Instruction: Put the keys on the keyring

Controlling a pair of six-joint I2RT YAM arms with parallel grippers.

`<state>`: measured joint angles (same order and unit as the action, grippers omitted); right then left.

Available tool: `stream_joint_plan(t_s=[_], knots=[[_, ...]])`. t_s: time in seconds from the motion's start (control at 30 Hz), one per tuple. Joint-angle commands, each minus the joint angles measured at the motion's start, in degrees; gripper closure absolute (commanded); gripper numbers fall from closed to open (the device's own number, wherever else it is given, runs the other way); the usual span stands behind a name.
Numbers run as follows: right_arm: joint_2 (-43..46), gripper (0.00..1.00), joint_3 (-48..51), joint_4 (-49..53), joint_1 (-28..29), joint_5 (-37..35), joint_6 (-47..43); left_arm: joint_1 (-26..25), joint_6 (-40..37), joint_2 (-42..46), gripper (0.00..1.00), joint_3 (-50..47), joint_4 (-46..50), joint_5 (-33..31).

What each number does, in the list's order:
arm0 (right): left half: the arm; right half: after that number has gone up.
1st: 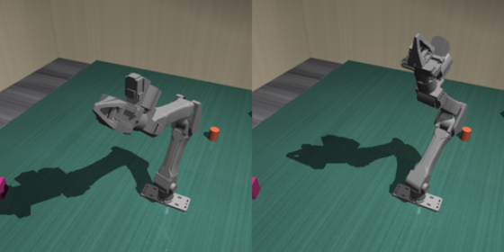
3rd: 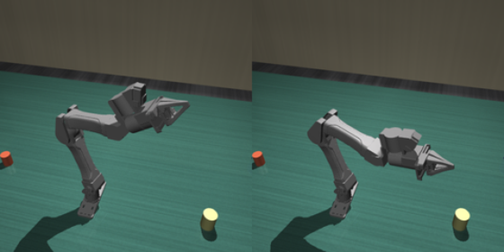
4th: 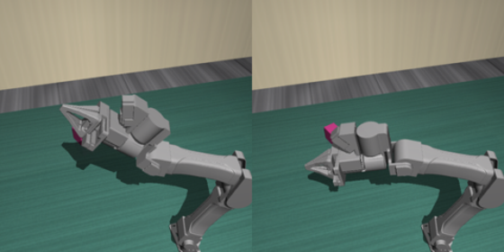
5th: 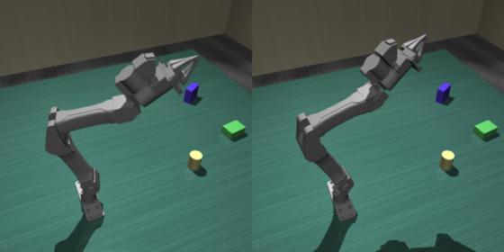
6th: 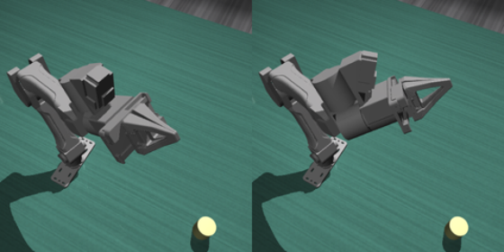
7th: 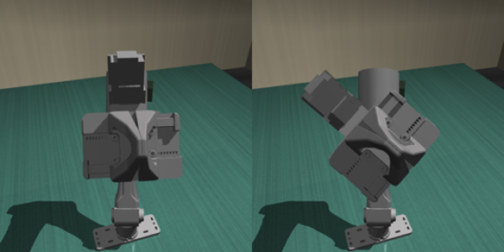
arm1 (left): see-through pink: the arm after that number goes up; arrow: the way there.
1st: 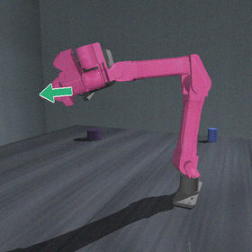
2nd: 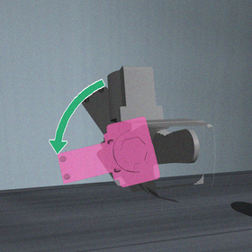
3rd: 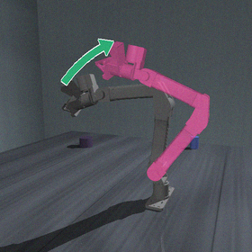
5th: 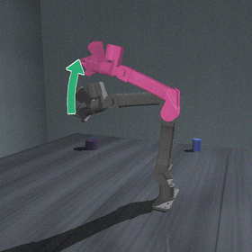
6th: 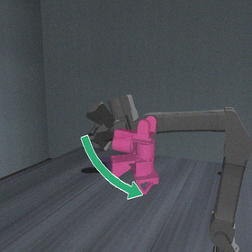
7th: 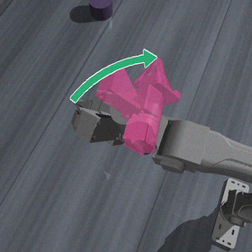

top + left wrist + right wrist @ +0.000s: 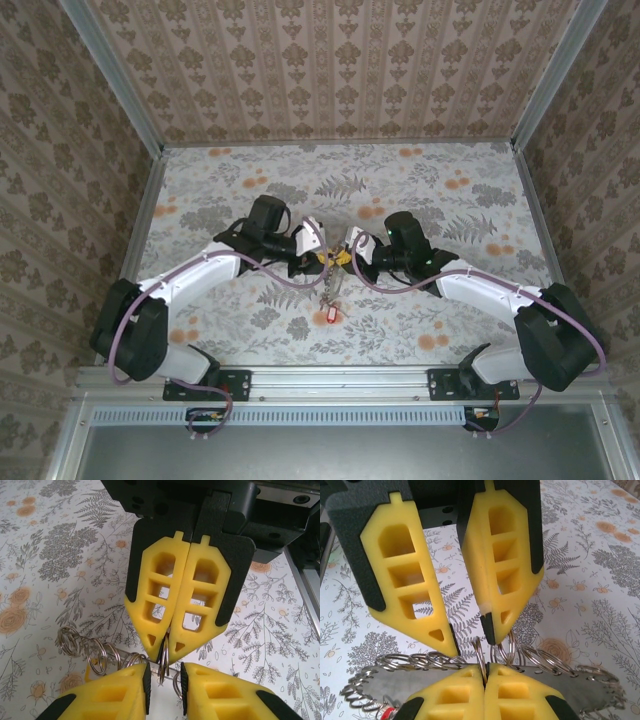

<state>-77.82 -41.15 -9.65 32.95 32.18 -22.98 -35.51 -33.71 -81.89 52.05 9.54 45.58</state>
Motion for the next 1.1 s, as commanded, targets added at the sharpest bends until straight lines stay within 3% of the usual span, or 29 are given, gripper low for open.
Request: stream_joint_plan(t_s=[0.0,0.07,0.23,0.37,0.53,0.7,0.83,0.9,1.07], knots=[[0.92,1.0,-2.49,-1.54,0.63,2.94,-0.04,-0.96,-0.12,-1.76,0.76,2.48,-0.13,-0.35],[0.92,1.0,-2.51,-1.27,0.75,2.88,-0.22,-1.14,-0.06,-2.04,0.79,3.03,-0.15,-0.79],[1.29,1.0,-2.27,-1.17,0.75,2.25,-0.31,-1.19,-1.56,-2.24,1.0,4.0,1.29,-0.64],[1.86,1.0,-1.96,-0.86,0.71,1.53,-0.55,-1.14,-4.49,-2.4,1.0,4.87,5.03,0.45],[3.61,0.77,-0.97,0.49,-0.06,1.14,-1.51,-1.09,-5.39,-0.36,1.0,3.69,3.45,0.23],[5.76,0.68,-0.91,5.66,-2.26,4.93,-4.92,0.63,-2.74,0.53,1.0,2.67,-0.97,5.86],[7.6,0.7,0.34,6.02,-4.73,9.3,-5.43,1.8,-0.95,0.42,1.0,1.64,-5.15,10.94],[8.44,0.75,0.5,6.29,-5.41,9.65,-5.38,2.17,0.0,0.32,1.0,1.15,-6.88,12.53],[8.87,0.76,0.21,7.1,-5.62,9.82,-5.31,2.57,2.31,-0.02,1.0,0.66,-9.8,14.34]])
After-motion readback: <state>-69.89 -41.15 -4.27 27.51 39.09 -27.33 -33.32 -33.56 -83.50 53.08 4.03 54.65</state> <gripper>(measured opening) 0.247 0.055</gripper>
